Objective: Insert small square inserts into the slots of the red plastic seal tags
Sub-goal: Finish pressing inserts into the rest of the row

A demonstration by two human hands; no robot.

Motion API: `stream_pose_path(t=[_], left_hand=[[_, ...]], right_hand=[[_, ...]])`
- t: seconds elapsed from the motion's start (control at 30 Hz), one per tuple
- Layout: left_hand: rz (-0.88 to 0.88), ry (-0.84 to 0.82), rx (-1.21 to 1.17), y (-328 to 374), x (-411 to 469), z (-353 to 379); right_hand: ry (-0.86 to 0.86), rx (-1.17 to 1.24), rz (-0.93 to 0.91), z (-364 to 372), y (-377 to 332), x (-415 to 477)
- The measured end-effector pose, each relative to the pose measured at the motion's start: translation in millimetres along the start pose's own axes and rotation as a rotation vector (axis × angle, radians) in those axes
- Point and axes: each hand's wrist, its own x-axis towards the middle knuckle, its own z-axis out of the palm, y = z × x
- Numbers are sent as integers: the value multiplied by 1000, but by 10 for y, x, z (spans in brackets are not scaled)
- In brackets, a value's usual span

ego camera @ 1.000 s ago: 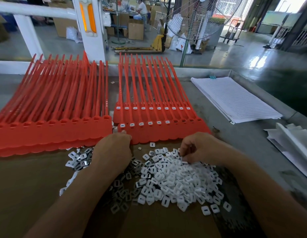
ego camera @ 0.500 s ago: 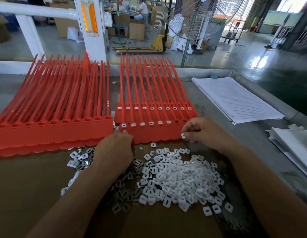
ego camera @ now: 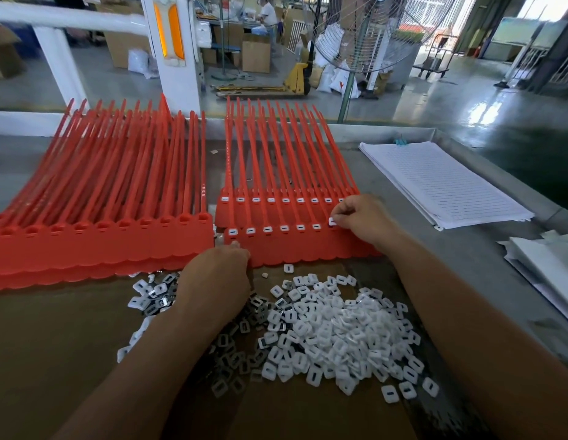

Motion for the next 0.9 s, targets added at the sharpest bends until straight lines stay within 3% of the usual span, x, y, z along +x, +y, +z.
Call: stream_pose_path(t=[0.2,0.57,0.9], left_hand=[[2,10,-5,-4,-5,-1],[19,25,14,-1,-19,12],[8,13,20,26,-15,-10]], right_hand=[[-63,-70,9,18,-14,6],[9,-111,-13,57,29,8],[-75,-73,174,-10,-96,127]])
